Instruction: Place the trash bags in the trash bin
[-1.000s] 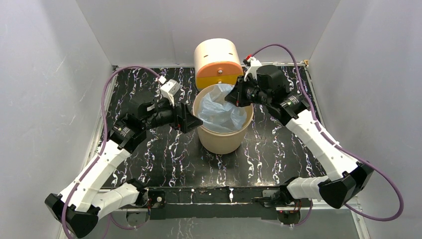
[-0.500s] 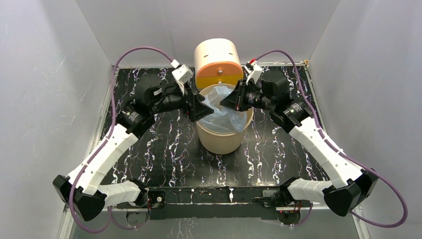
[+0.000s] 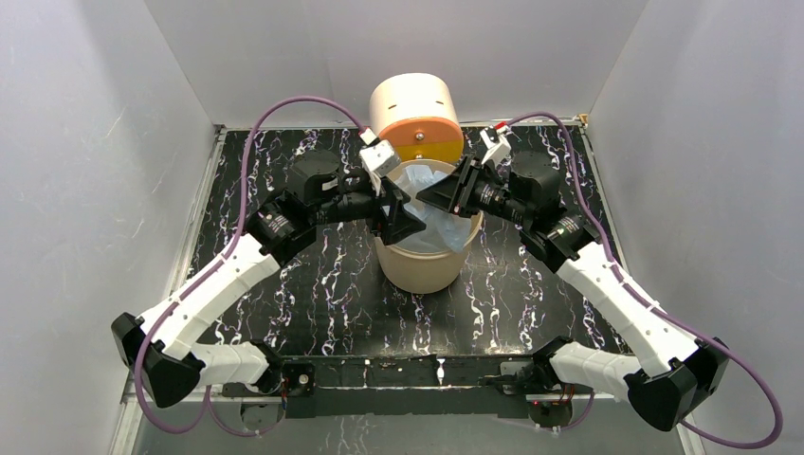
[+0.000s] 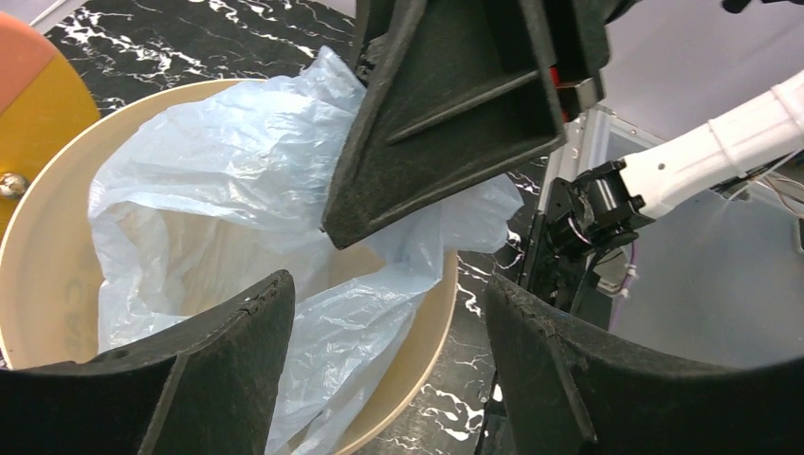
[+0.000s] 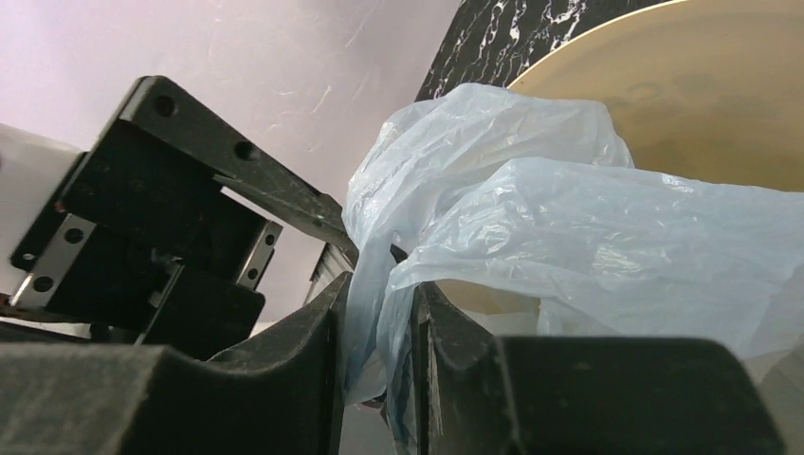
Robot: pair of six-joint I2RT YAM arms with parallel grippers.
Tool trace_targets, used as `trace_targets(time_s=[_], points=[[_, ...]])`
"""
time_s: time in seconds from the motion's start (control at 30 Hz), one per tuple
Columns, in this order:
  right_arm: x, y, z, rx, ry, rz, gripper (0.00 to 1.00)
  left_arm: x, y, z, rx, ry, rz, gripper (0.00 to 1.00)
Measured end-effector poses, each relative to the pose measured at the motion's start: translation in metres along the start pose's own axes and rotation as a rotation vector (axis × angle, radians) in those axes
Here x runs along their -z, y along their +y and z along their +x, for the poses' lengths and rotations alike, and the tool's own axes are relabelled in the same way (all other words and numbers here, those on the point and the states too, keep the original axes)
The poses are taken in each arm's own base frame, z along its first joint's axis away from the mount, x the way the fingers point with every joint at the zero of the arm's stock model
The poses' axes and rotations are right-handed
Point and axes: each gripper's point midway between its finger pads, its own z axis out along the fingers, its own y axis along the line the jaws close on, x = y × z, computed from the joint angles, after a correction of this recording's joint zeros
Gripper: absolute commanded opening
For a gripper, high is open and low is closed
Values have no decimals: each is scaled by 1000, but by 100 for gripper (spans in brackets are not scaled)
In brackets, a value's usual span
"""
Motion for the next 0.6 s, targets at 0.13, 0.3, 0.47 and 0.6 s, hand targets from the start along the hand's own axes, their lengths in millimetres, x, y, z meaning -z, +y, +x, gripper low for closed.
trace_targets(time_s=[0.13, 0.3, 0.47, 0.6], points=[[0, 3, -2, -20, -10, -9, 7, 0, 7, 3, -5, 11, -33, 70], [2, 7, -4, -27, -17, -20, 8, 2, 10, 16, 1, 33, -57, 69], [2, 12, -4, -36, -13, -53, 8, 4, 10, 28, 15, 61, -54, 72], [0, 14, -1, -49, 4, -67, 8, 4, 7, 26, 3, 59, -35, 74]])
